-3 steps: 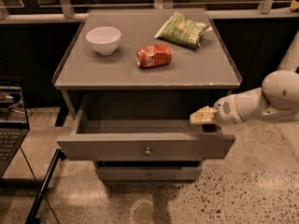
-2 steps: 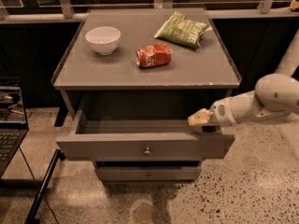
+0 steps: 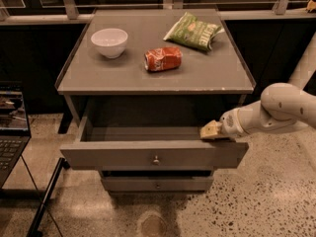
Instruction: Open top drawer
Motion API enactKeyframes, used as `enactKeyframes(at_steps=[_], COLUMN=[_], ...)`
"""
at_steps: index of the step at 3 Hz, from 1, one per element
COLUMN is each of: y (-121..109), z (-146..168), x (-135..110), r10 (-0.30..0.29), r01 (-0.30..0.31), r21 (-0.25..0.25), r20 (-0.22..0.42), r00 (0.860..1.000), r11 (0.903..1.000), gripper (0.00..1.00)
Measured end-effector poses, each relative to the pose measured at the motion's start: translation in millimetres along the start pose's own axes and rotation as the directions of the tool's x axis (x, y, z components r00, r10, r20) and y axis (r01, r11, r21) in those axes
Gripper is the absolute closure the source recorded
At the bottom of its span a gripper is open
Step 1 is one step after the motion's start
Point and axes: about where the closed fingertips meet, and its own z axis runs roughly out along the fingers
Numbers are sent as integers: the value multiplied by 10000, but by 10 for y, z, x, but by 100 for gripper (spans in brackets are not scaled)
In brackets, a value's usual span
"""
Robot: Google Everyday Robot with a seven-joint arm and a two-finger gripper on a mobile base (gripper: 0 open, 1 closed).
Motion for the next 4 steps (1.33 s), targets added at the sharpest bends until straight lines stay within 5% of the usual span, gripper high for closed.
enactKeyframes(at_steps=[2,3,4], y=[-132,-90,108], z=[-203,-441,-640], x=[370,659,678], r10=[666,1003,634], r01=[-651,-999,-639], r21=[338,107,-968], r20=[-445,-466,-86], r00=[9968,9939,9980], r11=[9973,9949,9933], gripper=[100,100,100])
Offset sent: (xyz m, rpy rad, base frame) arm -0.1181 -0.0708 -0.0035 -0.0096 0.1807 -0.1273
